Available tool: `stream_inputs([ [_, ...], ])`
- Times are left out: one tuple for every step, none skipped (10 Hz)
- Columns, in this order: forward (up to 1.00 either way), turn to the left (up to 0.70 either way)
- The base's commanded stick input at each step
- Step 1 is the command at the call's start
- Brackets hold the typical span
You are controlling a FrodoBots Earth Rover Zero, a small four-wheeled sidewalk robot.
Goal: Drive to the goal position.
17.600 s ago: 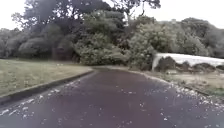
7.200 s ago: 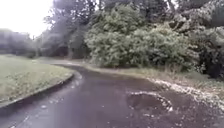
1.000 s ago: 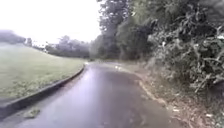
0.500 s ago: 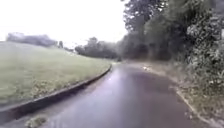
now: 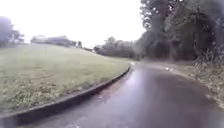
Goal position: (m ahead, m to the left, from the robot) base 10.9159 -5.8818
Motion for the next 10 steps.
stream_inputs([
  [0.68, -0.59],
  [0.52, -0.69],
  [0.35, -0.79],
  [0.18, -0.89],
  [0.01, -0.99],
  [0.0, -0.58],
  [0.0, -0.13],
  [0.0, 0.0],
  [0.0, 0.0],
  [0.42, 0.0],
])
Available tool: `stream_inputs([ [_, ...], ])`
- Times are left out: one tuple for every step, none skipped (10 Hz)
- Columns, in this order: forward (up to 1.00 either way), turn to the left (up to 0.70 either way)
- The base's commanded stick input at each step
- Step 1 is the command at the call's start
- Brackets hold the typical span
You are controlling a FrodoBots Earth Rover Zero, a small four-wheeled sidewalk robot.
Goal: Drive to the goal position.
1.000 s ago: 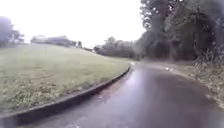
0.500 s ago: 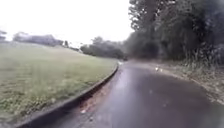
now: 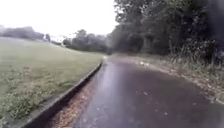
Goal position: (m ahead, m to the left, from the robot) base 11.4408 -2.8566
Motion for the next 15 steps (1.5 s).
stream_inputs([
  [0.66, 0.0],
  [0.9, 0.0],
  [0.92, 0.0],
  [0.92, 0.0],
  [0.93, 0.0],
  [0.96, 0.0],
  [0.98, 0.0],
  [0.98, 0.0],
  [0.98, 0.0],
  [0.97, -0.04],
  [0.97, -0.08],
  [0.96, -0.12],
  [0.95, -0.16],
  [0.95, -0.19],
  [0.95, -0.2],
])
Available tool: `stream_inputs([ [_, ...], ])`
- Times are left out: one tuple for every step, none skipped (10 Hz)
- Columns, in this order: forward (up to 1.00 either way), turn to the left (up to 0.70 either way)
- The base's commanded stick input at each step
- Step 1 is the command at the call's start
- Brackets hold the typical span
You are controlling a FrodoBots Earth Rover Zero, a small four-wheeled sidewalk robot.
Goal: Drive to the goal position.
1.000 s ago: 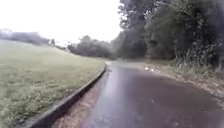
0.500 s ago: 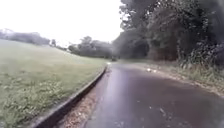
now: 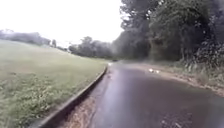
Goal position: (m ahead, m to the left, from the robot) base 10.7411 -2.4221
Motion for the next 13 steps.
stream_inputs([
  [0.95, -0.22],
  [0.95, -0.28],
  [0.95, -0.34],
  [0.95, -0.34],
  [0.95, -0.34],
  [0.95, -0.33],
  [0.95, -0.32],
  [0.95, -0.34],
  [0.95, -0.37],
  [0.95, -0.38],
  [0.95, -0.38],
  [0.95, -0.38],
  [0.95, -0.38],
])
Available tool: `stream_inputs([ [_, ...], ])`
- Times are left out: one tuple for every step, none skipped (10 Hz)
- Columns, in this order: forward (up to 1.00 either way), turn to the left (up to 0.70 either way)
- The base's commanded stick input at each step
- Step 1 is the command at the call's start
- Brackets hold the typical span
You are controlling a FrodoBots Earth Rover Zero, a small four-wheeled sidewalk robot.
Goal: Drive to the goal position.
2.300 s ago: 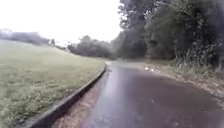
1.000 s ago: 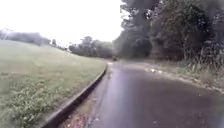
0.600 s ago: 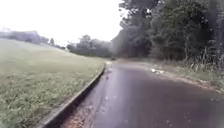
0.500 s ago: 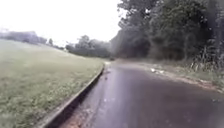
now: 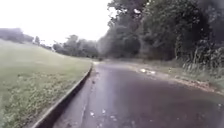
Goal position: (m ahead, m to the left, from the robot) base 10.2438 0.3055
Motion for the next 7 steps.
stream_inputs([
  [0.95, 0.0],
  [0.96, 0.0],
  [0.97, 0.0],
  [0.98, 0.0],
  [0.99, 0.0],
  [1.0, 0.0],
  [1.0, 0.0],
])
